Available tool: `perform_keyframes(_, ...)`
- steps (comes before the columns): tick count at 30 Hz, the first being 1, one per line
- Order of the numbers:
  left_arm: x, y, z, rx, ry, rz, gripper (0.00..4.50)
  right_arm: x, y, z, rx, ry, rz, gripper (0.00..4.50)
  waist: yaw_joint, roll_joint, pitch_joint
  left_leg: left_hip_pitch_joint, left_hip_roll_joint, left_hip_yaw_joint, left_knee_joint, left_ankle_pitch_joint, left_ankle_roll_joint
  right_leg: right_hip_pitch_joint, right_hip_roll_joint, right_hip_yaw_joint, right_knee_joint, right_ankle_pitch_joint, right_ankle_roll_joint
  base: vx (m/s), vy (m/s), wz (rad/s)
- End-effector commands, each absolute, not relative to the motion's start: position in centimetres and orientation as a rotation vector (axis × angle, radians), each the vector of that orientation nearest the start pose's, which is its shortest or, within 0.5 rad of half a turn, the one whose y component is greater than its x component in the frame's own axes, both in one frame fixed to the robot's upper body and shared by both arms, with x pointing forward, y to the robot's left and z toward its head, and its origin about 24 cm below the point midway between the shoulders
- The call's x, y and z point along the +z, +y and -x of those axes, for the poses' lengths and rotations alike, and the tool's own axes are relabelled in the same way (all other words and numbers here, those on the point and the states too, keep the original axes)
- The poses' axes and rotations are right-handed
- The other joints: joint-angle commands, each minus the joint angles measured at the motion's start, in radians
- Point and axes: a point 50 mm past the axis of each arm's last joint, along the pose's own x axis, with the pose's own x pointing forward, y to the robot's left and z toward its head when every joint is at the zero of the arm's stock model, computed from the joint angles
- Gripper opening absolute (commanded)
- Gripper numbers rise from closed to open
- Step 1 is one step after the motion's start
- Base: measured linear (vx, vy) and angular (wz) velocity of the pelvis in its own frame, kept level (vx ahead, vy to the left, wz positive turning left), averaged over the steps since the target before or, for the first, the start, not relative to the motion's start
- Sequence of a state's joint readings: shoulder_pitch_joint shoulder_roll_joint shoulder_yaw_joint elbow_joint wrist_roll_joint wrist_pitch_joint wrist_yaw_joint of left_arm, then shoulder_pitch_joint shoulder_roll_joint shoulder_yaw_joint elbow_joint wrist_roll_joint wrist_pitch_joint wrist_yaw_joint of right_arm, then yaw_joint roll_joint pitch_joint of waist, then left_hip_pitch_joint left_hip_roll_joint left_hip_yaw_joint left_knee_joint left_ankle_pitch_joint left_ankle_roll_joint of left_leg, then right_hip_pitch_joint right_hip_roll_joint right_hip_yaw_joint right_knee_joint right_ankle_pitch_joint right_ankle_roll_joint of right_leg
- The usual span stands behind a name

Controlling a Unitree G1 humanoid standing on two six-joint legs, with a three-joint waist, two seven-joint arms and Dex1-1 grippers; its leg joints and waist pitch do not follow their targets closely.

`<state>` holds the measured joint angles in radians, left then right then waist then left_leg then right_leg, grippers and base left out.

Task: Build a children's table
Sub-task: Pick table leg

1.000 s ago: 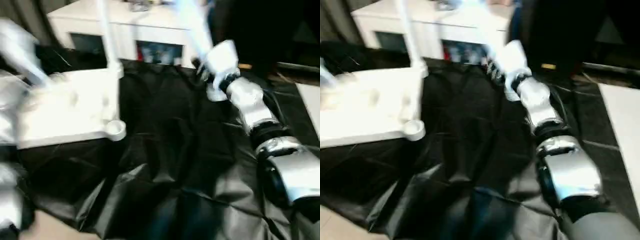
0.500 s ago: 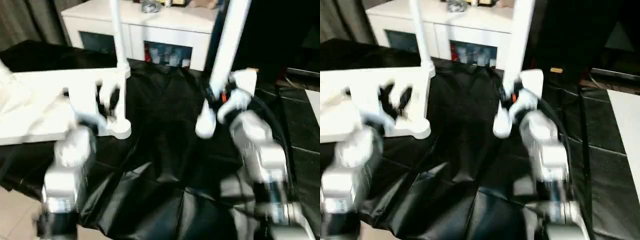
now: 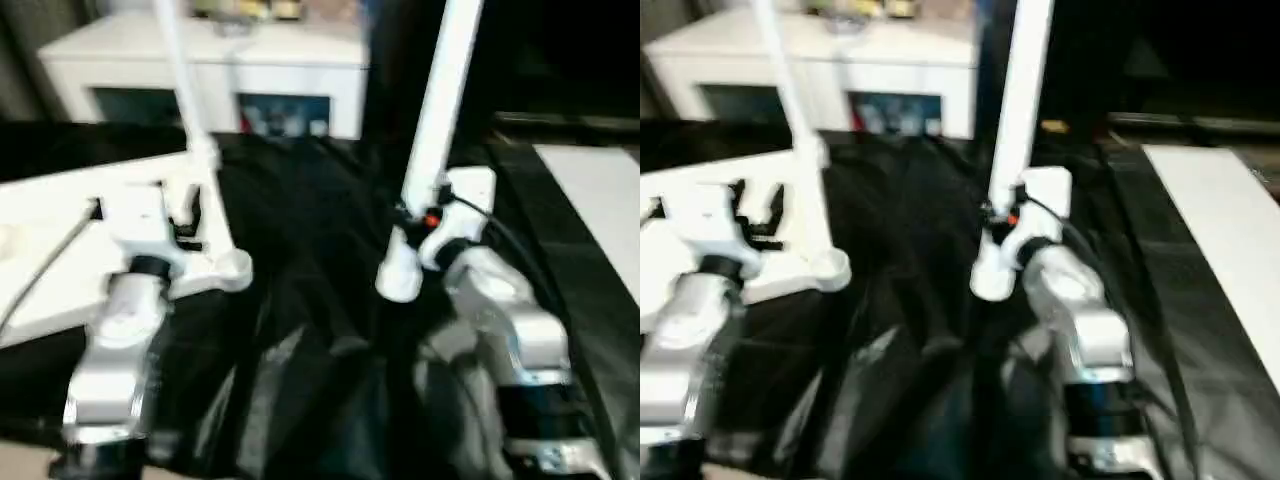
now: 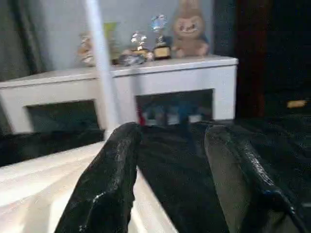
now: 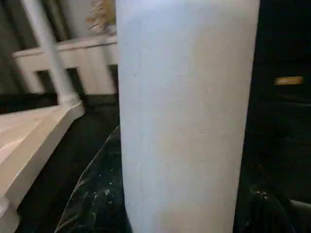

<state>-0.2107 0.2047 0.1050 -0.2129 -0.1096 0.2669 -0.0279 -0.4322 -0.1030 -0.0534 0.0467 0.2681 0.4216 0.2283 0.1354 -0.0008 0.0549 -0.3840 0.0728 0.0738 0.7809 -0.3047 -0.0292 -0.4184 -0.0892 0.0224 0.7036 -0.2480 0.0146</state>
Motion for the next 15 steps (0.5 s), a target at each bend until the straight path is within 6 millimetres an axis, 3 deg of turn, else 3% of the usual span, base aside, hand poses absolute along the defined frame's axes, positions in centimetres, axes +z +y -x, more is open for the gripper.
perform_keyframes(1, 13.3, 19.4, -28.4, 0.033, -0.166, -0.107, 2.46, 12.1, -12.0, -32.6, 0.401, 0.023, -0.159, 1.75, 0.019, -0.027, -0.059, -0.040, 0.014, -0.019, -0.043, 0.011, -0.020, 0.093, -0.097, 0.164, -0.197, -0.507, -0.115, -0.068, 0.211, -0.47)
perform_keyframes(2, 13.2, 19.4, -28.4, 0.035, -0.164, -0.105, 2.46, 12.0, -11.9, -32.6, 0.407, 0.028, -0.154, 1.75, 0.019, -0.005, -0.061, -0.008, 0.022, -0.015, -0.095, 0.023, 0.005, 0.071, -0.044, 0.182, -0.213, -0.489, -0.140, -0.073, 0.281, -0.42)
perform_keyframes(3, 13.2, 19.4, -28.3, 0.040, -0.161, -0.108, 2.46, 11.9, -11.7, -32.6, 0.412, 0.036, -0.148, 1.75, 0.008, 0.024, -0.068, 0.047, 0.039, 0.007, -0.174, 0.008, 0.036, 0.035, 0.027, 0.163, -0.213, -0.470, -0.102, -0.073, 0.281, -0.42)
perform_keyframes(4, 13.0, 19.5, -28.3, 0.057, -0.147, -0.107, 2.46, 11.6, -11.2, -32.4, 0.426, 0.048, -0.116, 1.75, -0.011, 0.031, -0.059, 0.056, 0.061, 0.002, -0.227, -0.061, 0.108, 0.000, 0.066, 0.109, -0.166, -0.396, -0.083, -0.084, 0.302, -0.49)
perform_keyframes(5, 13.0, 19.5, -28.3, 0.057, -0.147, -0.107, 2.46, 11.6, -11.2, -32.4, 0.426, 0.048, -0.116, 1.75, -0.058, 0.069, -0.080, 0.058, 0.076, -0.055, -0.260, -0.053, 0.313, -0.017, 0.082, -0.010, -0.040, -0.221, -0.109, -0.071, 0.297, -0.14)
perform_keyframes(6, 13.0, 19.8, -28.2, 0.099, -0.145, -0.135, 2.46, 11.3, -10.9, -32.3, 0.431, 0.061, -0.117, 1.75, -0.080, 0.067, -0.087, 0.079, 0.108, -0.057, -0.269, -0.007, 0.434, -0.047, 0.069, -0.072, 0.044, -0.131, -0.093, -0.071, 0.297, -0.14)
perform_keyframes(7, 13.0, 19.8, -28.2, 0.101, -0.144, -0.140, 2.46, 11.3, -10.9, -32.3, 0.429, 0.062, -0.118, 1.75, -0.078, 0.079, -0.078, 0.067, 0.121, -0.067, -0.268, 0.048, 0.459, -0.045, 0.057, -0.086, 0.054, -0.107, -0.087, -0.054, 0.294, 0.11)
perform_keyframes(8, 13.0, 19.7, -28.2, 0.099, -0.141, -0.165, 2.46, 11.2, -10.9, -32.3, 0.422, 0.061, -0.096, 1.75, -0.072, 0.067, -0.072, 0.065, 0.135, -0.061, -0.253, 0.137, 0.482, -0.049, 0.046, -0.105, 0.047, -0.082, -0.075, -0.069, 0.238, -0.05)
perform_keyframes(9, 13.0, 19.6, -28.2, 0.100, -0.143, -0.183, 2.46, 11.2, -10.9, -32.2, 0.433, 0.062, -0.069, 1.75, -0.068, 0.059, -0.077, 0.065, 0.152, -0.075, -0.243, 0.189, 0.449, -0.036, 0.025, -0.097, 0.024, -0.063, -0.078, -0.069, 0.238, -0.05)
perform_keyframes(10, 13.0, 19.4, -28.3, 0.096, -0.142, -0.183, 2.46, 11.1, -10.8, -32.2, 0.440, 0.071, -0.062, 1.75, -0.060, 0.054, -0.083, 0.067, 0.162, -0.082, -0.231, 0.220, 0.395, -0.032, 0.010, -0.080, -0.001, -0.036, -0.086, -0.094, 0.184, -0.03)
perform_keyframes(11, 13.0, 19.4, -28.3, 0.096, -0.142, -0.183, 2.46, 11.1, -10.8, -32.2, 0.441, 0.072, -0.062, 1.75, -0.053, 0.048, -0.079, 0.046, 0.177, -0.086, -0.239, 0.204, 0.317, -0.009, -0.008, -0.059, -0.020, -0.011, -0.106, -0.131, 0.147, 0.03)
perform_keyframes(12, 13.0, 19.0, -28.4, 0.101, -0.136, -0.194, 2.46, 11.1, -10.7, -32.2, 0.450, 0.069, -0.060, 1.75, -0.052, 0.051, -0.092, 0.003, 0.120, -0.172, -0.275, 0.039, 0.156, 0.052, -0.013, -0.090, -0.014, 0.012, -0.228, -0.131, 0.147, 0.03)
perform_keyframes(13, 13.0, 18.9, -28.4, 0.102, -0.135, -0.197, 2.46, 11.2, -10.6, -32.2, 0.452, 0.066, -0.060, 1.75, -0.055, 0.058, -0.091, 0.021, 0.119, -0.207, -0.283, -0.055, 0.118, 0.028, 0.009, -0.096, 0.001, -0.051, -0.228, -0.134, 0.105, 0.28)
perform_keyframes(14, 13.0, 18.8, -28.4, 0.104, -0.132, -0.195, 2.46, 11.2, -10.5, -32.2, 0.453, 0.063, -0.047, 1.75, -0.071, 0.076, -0.077, 0.020, 0.126, -0.274, -0.338, -0.319, 0.031, 0.026, 0.035, -0.090, 0.043, -0.183, -0.161, -0.115, 0.036, 0.54)
perform_keyframes(15, 12.9, 18.8, -28.5, 0.110, -0.126, -0.188, 2.46, 11.2, -10.5, -32.2, 0.450, 0.061, -0.038, 1.75, -0.071, 0.091, -0.066, 0.006, 0.090, -0.307, -0.372, -0.567, -0.107, 0.026, 0.066, -0.084, 0.089, -0.204, -0.108, -0.115, 0.036, 0.54)
